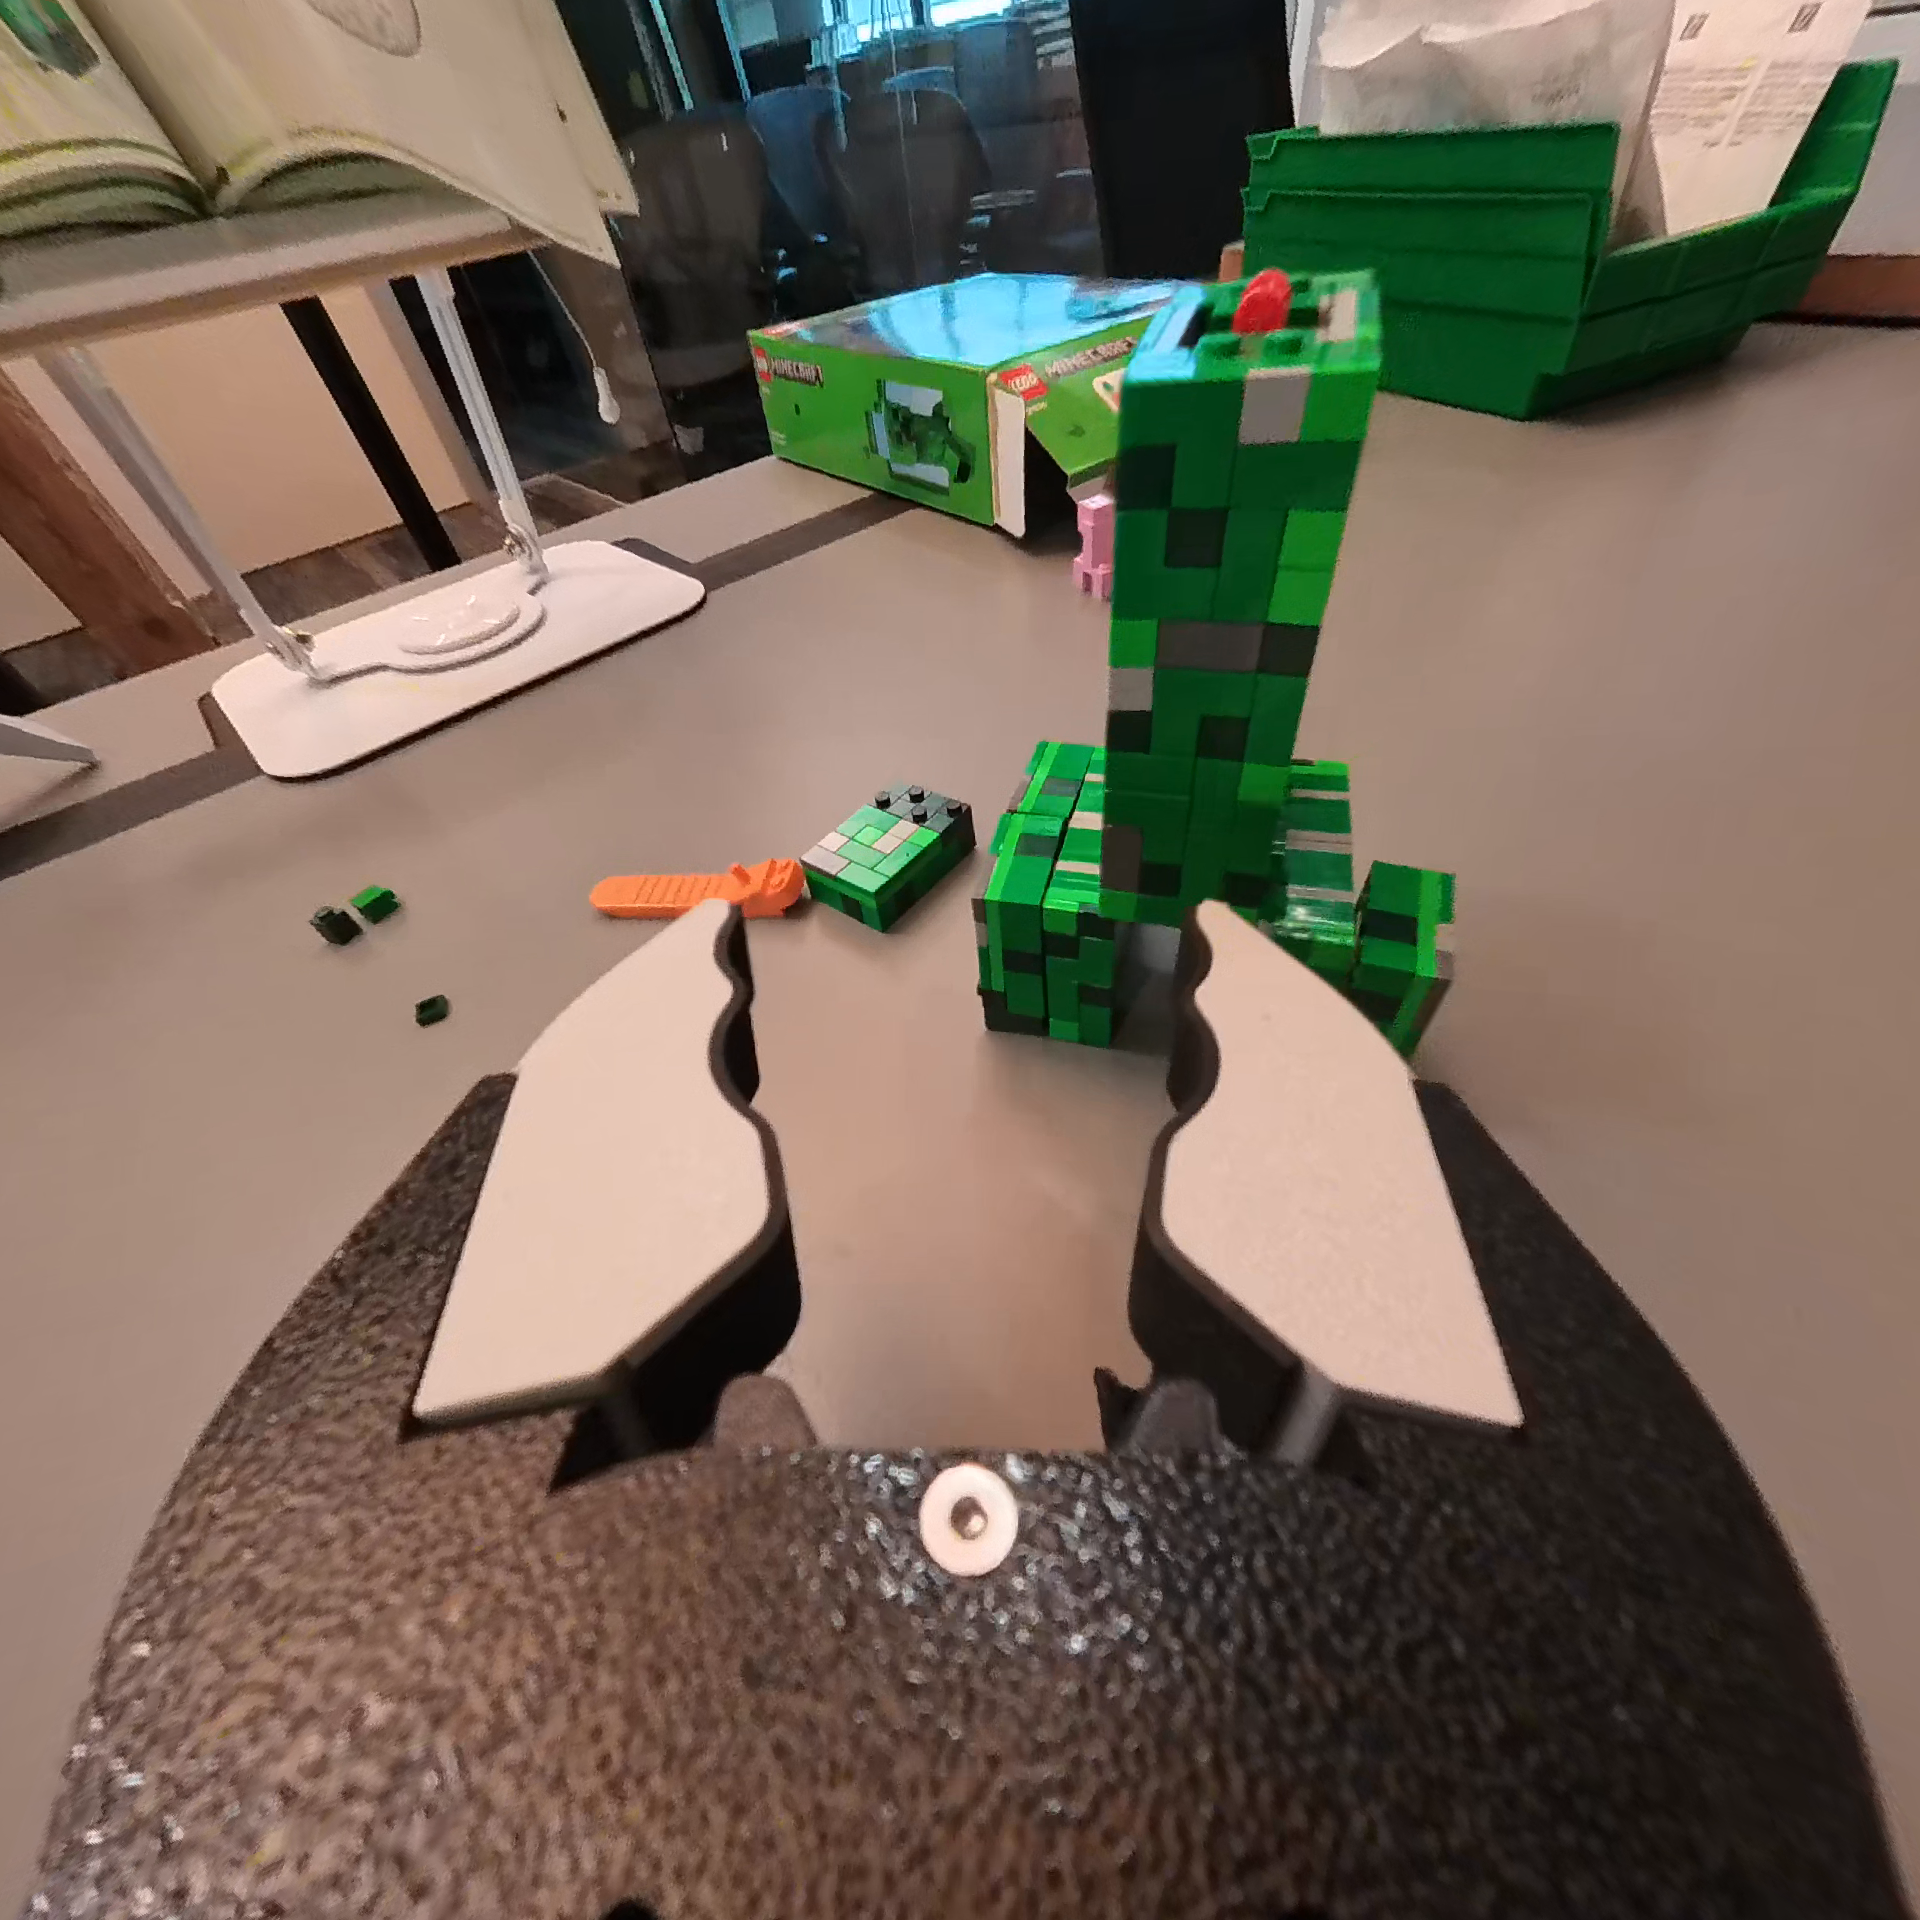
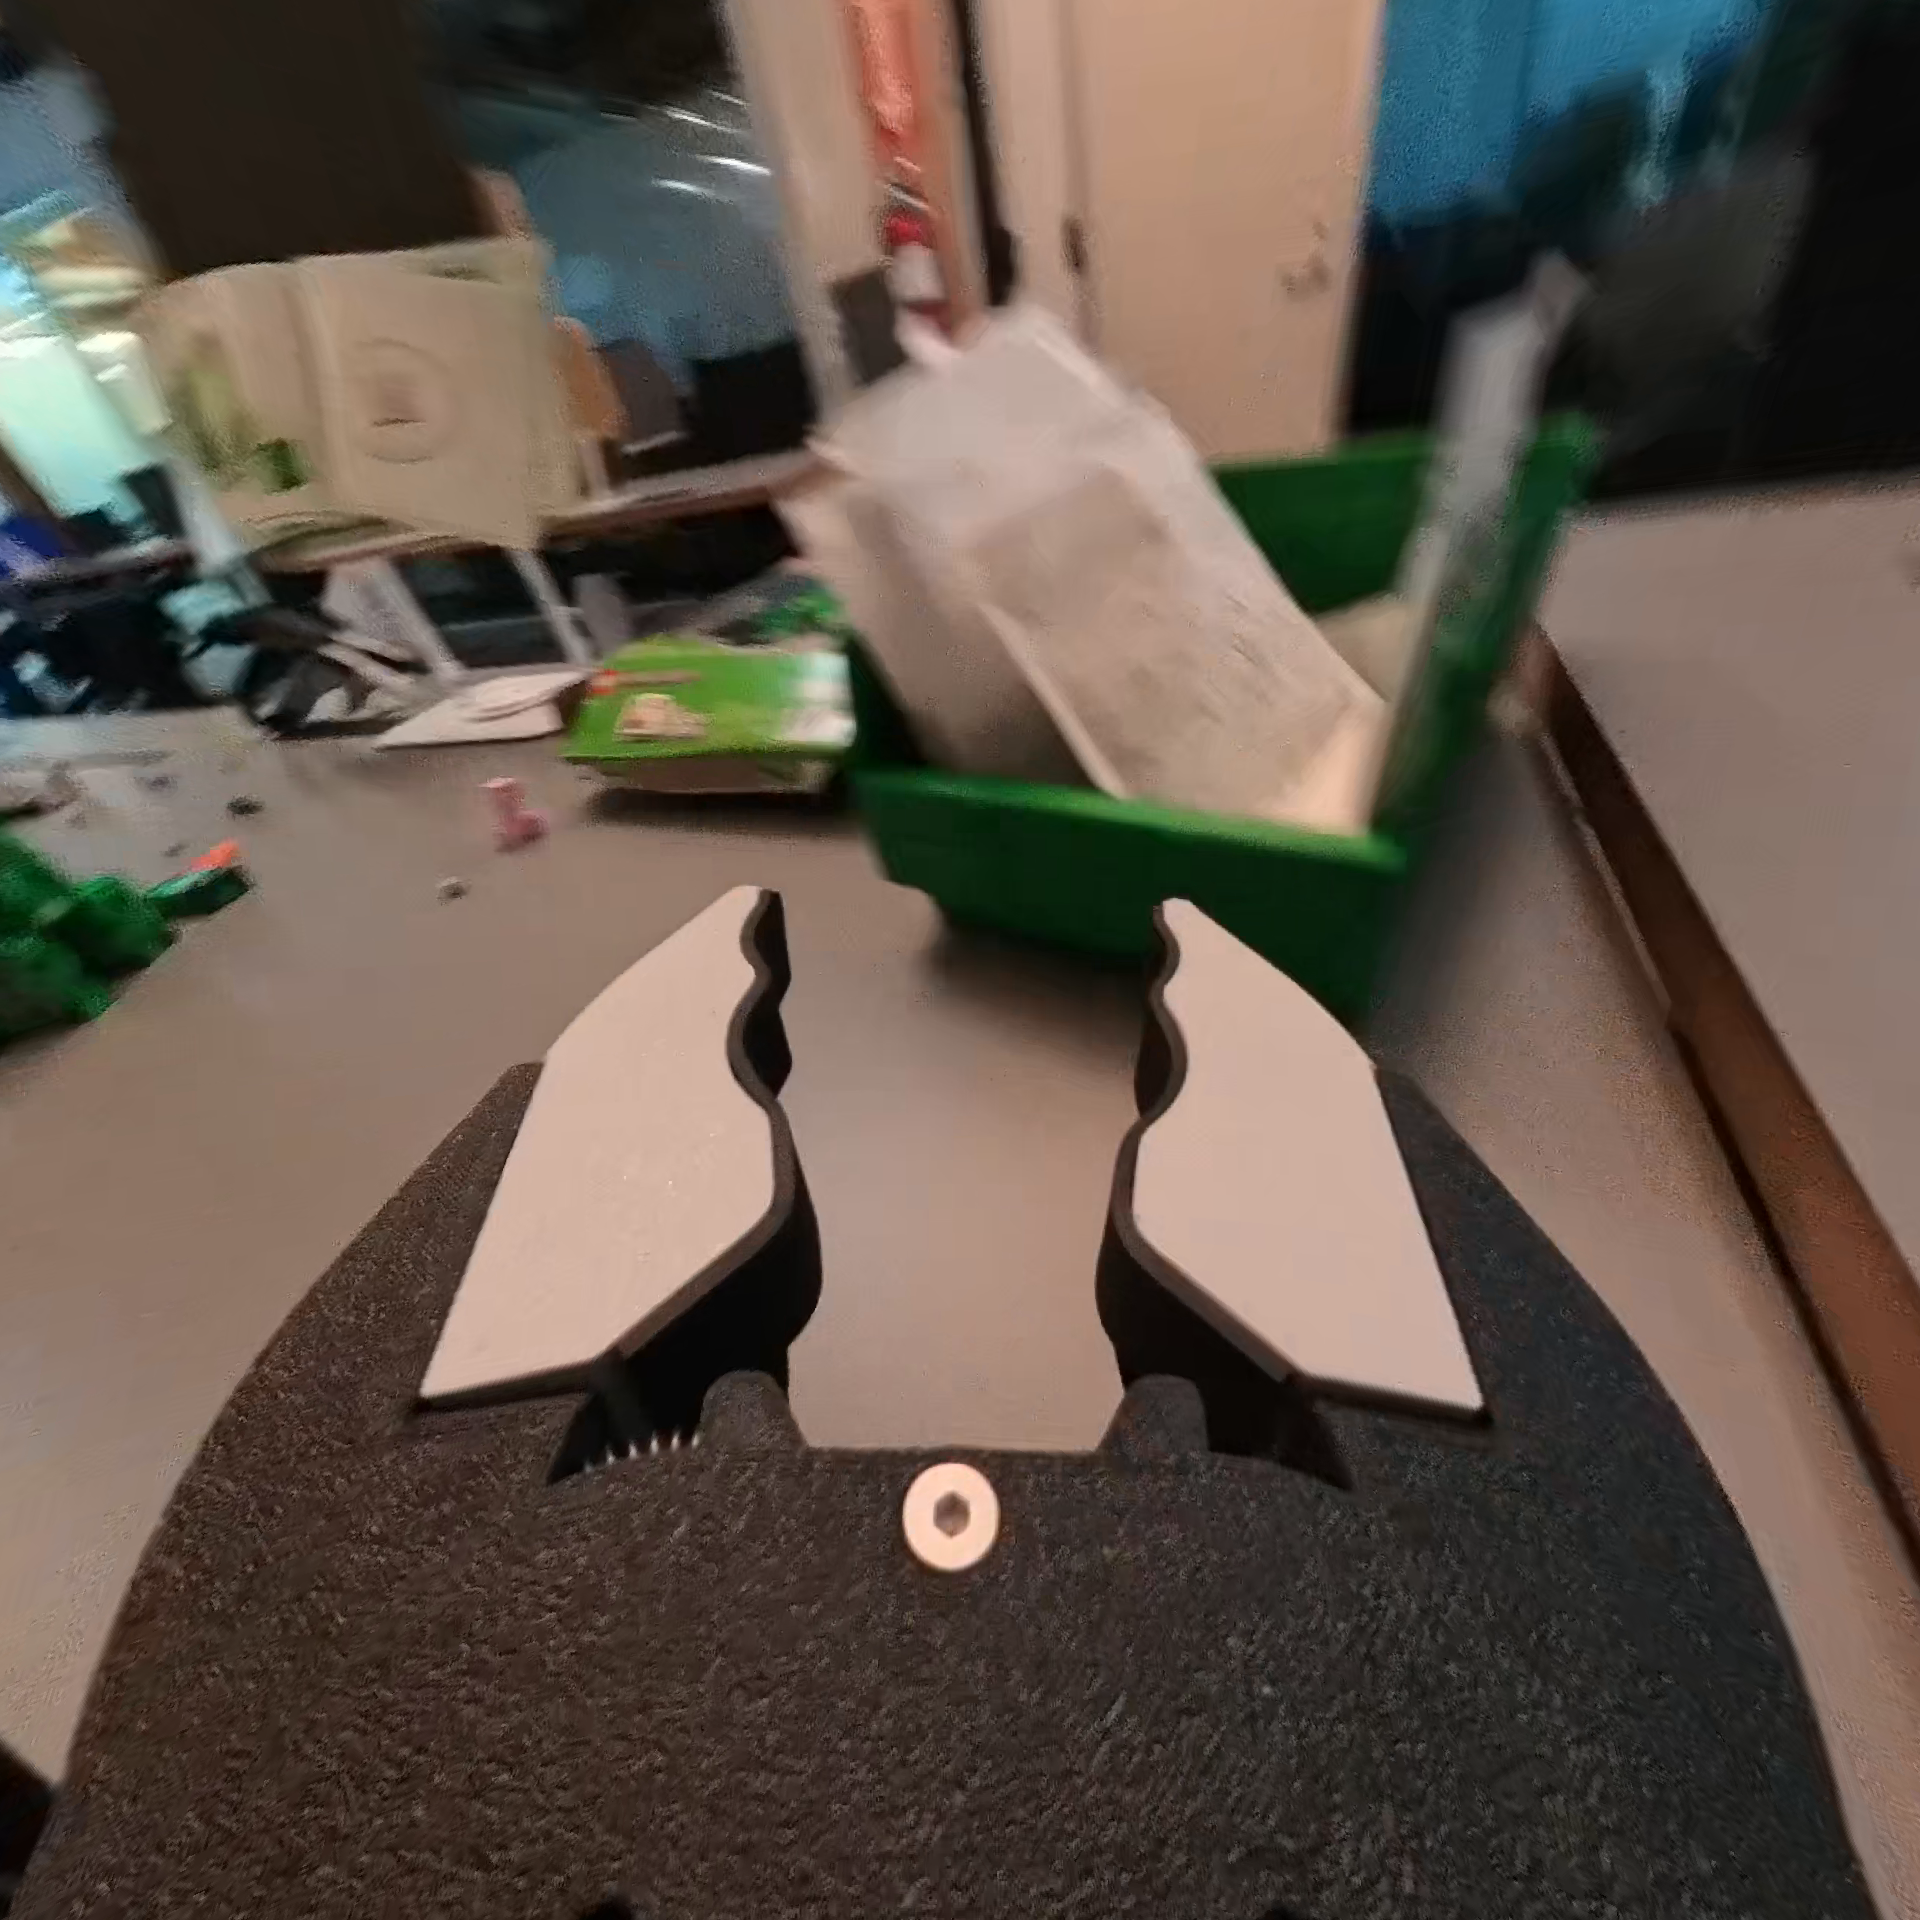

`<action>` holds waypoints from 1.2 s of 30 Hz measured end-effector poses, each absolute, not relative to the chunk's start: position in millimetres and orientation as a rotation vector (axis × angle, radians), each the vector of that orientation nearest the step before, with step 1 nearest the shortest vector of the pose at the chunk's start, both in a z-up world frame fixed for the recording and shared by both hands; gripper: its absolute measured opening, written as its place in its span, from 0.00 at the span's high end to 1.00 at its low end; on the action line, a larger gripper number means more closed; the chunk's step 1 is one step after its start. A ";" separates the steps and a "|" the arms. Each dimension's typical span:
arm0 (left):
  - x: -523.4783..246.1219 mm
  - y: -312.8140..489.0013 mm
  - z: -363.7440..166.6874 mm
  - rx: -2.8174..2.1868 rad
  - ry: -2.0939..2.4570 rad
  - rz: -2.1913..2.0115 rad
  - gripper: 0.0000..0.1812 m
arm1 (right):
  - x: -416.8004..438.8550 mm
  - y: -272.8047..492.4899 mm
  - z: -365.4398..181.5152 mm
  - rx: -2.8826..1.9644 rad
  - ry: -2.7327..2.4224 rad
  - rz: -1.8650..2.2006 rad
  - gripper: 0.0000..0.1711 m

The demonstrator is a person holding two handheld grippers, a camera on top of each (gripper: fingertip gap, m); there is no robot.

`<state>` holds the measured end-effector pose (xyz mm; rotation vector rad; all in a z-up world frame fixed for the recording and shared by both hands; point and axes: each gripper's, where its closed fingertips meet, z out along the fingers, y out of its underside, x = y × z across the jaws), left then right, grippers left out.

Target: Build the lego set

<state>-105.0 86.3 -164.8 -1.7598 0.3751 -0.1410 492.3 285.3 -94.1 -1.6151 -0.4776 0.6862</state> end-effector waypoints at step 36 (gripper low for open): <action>-80.8 58.6 -144.2 -1.648 0.546 -0.392 0.67 | 4.1 170.5 -111.6 -1.216 -1.021 1.334 0.67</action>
